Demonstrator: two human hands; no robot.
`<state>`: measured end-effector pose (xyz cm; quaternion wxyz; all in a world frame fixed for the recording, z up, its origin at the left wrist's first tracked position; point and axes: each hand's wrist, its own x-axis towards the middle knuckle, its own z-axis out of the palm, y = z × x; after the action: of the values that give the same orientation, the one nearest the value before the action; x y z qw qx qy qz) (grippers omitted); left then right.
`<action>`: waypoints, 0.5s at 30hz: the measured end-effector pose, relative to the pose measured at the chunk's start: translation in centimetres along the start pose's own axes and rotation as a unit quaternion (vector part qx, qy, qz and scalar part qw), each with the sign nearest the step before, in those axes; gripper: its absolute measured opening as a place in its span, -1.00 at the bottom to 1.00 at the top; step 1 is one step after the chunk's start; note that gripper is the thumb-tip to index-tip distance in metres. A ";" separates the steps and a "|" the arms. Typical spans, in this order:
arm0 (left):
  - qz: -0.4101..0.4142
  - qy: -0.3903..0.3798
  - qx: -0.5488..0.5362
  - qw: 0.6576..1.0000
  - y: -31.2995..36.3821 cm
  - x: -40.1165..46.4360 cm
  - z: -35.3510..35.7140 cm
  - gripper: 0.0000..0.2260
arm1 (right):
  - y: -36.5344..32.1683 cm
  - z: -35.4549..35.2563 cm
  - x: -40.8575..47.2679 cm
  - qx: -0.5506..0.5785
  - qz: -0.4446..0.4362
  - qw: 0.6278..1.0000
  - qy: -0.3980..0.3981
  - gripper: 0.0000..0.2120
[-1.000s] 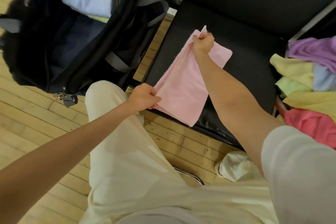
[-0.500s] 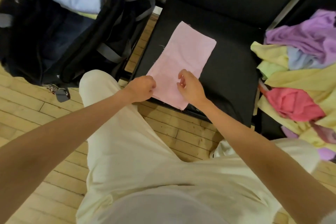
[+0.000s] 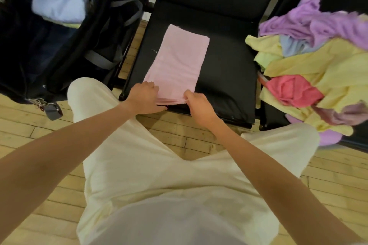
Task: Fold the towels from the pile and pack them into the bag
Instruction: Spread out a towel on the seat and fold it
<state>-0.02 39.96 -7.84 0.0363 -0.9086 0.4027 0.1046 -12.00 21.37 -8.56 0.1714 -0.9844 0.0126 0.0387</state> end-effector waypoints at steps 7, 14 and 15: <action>0.010 0.007 -0.050 0.999 1.2 0.1 -0.6 -0.81 | 2.2 -1.6 -0.9 0.183 0.073 0.978 0.062 -0.94; -0.016 -0.064 -0.382 0.922 0.7 1.3 -4.2 -0.86 | 3.6 -2.3 -1.1 0.331 0.175 0.900 0.222 -0.80; -0.029 -0.057 -0.414 0.908 0.6 2.0 -4.3 -0.86 | 3.9 -2.4 -0.5 0.345 0.193 0.888 0.237 -0.80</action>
<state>1.50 37.48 -4.02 -0.3172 -0.8458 0.2938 0.3125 -12.46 16.93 -7.62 0.4810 -0.8213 0.2552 -0.1702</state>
